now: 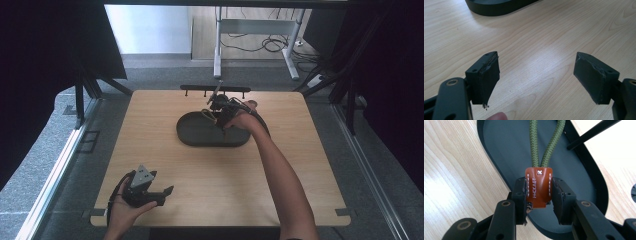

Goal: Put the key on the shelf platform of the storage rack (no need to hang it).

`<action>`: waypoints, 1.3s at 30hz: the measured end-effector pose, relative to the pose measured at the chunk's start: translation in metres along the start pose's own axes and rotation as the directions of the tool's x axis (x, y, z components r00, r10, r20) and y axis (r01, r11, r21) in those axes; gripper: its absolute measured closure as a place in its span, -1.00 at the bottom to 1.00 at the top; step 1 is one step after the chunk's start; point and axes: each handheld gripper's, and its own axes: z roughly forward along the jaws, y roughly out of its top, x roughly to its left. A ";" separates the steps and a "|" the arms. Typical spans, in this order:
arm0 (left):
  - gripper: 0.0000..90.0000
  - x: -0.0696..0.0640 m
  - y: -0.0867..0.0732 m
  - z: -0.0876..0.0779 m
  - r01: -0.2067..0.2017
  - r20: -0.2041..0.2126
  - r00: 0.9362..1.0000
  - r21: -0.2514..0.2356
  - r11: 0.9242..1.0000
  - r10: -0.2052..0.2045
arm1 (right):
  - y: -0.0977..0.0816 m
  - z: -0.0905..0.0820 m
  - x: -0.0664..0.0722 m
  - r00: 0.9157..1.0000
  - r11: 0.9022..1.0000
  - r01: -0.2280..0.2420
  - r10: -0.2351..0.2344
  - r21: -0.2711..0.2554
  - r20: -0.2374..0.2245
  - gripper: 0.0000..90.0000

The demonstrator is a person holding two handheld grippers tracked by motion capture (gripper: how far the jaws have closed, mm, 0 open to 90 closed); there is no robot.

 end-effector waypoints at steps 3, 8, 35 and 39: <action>-0.53 -0.001 0.000 0.001 -0.002 0.001 1.000 0.000 1.000 0.002 | 0.000 0.005 0.001 1.000 1.000 0.005 -0.005 0.006 0.000 0.48; -0.53 -0.002 0.000 0.003 -0.005 0.007 1.000 0.006 1.000 0.005 | 0.001 0.011 0.004 1.000 1.000 0.009 -0.009 0.011 -0.001 0.48; -0.53 -0.003 0.001 0.004 -0.009 0.009 1.000 0.010 1.000 0.009 | -0.018 0.043 0.004 1.000 0.999 -0.017 0.017 0.033 -0.007 0.46; -0.53 -0.004 0.001 0.004 -0.009 0.009 1.000 0.010 1.000 0.009 | -0.019 0.044 0.004 1.000 0.999 -0.017 0.017 0.028 -0.011 0.40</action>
